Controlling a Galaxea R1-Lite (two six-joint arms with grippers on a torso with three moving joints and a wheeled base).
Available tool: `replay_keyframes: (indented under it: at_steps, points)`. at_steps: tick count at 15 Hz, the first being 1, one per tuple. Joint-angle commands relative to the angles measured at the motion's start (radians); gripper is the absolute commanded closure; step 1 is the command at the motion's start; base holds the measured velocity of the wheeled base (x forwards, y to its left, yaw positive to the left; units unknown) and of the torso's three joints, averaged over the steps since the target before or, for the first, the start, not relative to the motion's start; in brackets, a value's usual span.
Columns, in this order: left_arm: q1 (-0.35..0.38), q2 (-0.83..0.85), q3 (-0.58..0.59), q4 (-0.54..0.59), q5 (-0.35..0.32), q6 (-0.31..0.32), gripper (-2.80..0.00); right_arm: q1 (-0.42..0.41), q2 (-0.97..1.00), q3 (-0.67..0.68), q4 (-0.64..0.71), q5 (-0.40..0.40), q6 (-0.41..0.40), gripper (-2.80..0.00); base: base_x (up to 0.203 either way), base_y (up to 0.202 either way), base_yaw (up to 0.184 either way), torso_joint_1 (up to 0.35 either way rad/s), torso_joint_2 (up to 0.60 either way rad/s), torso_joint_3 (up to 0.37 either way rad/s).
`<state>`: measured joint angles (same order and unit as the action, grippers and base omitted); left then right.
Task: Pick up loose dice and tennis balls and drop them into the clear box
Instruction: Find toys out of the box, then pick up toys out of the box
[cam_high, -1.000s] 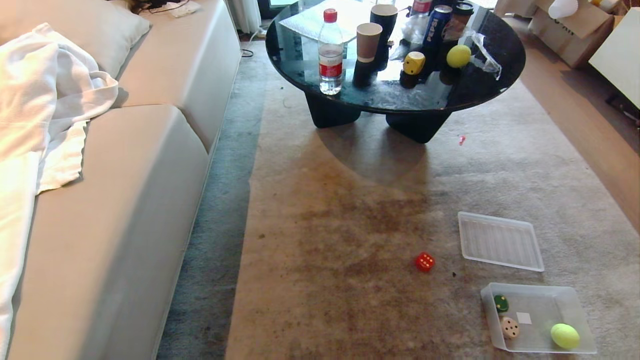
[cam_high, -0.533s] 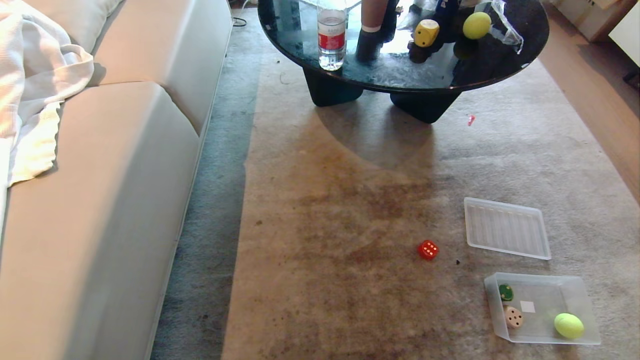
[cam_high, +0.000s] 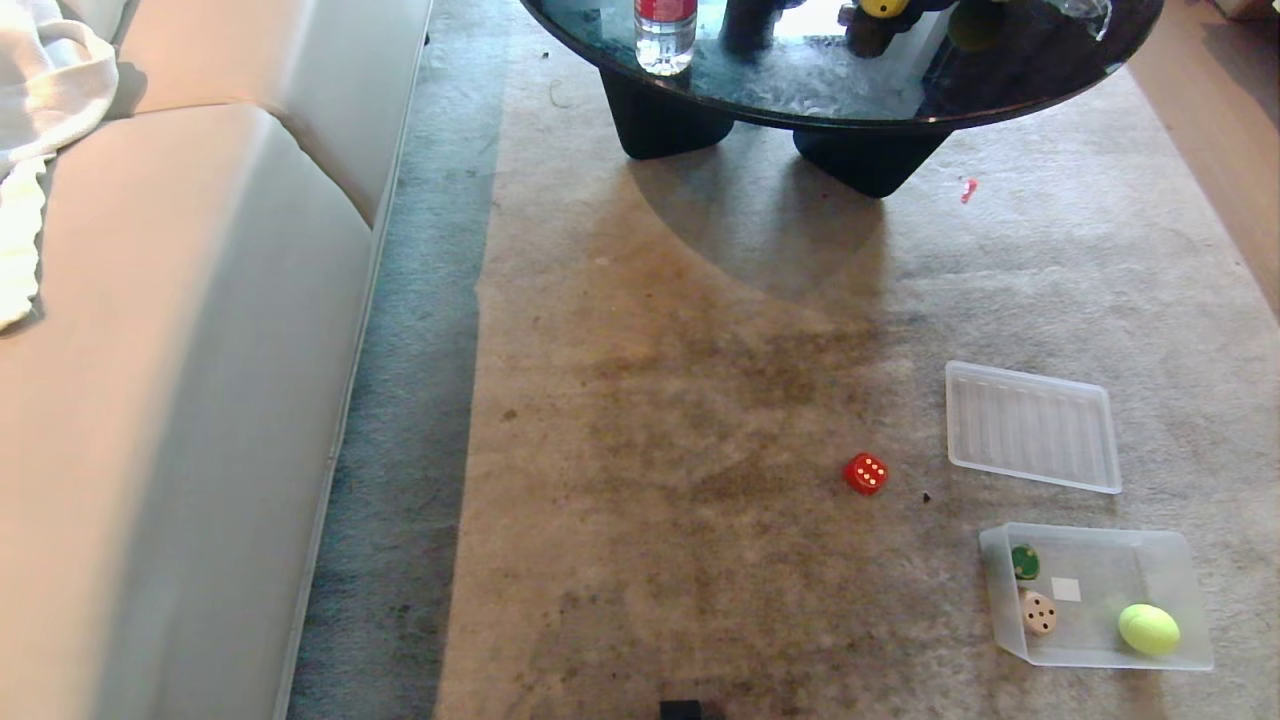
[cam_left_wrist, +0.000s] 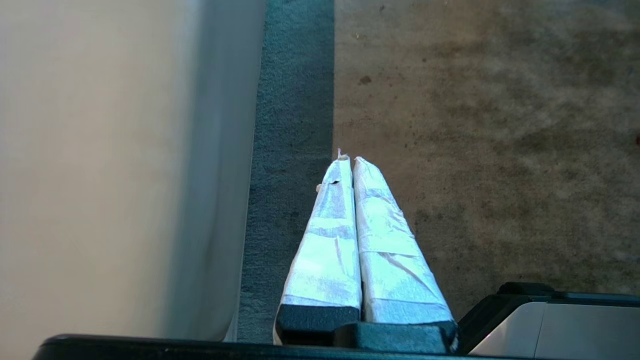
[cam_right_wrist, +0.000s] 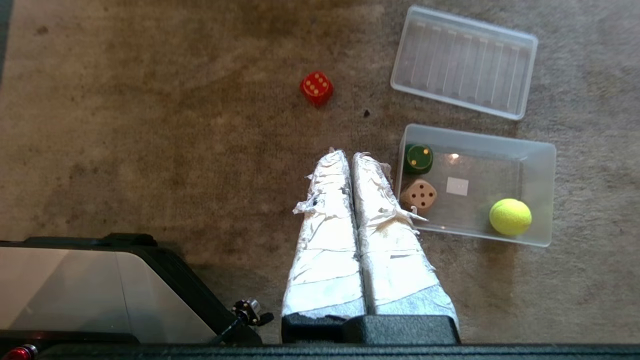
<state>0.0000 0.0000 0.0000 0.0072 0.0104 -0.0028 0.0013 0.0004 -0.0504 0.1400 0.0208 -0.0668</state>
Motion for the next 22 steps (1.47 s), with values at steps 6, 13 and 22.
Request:
replay_keyframes:
  at_steps: [6, 13, 22]
  points:
    - [0.0, 0.0, 0.002, 0.0, 0.0, -0.003, 0.0, 0.0, -0.002, 0.001, 0.001, 0.001, -0.001, 0.0, 0.0, 0.0, 0.0, 0.002, 0.0, -0.2]
    - [0.0, 0.0, 0.002, 0.0, 0.0, -0.003, 0.0, 0.0, 0.0, 0.001, 0.001, 0.001, -0.001, 0.0, 0.0, 0.0, 0.0, 0.001, 0.0, -0.112]
    - [0.0, 0.0, 0.002, 0.0, 0.0, -0.003, 0.0, 0.0, 0.134, -0.128, 0.052, -0.003, 0.009, 0.0, 0.0, 0.0, 0.0, 0.0, 0.0, 0.0]
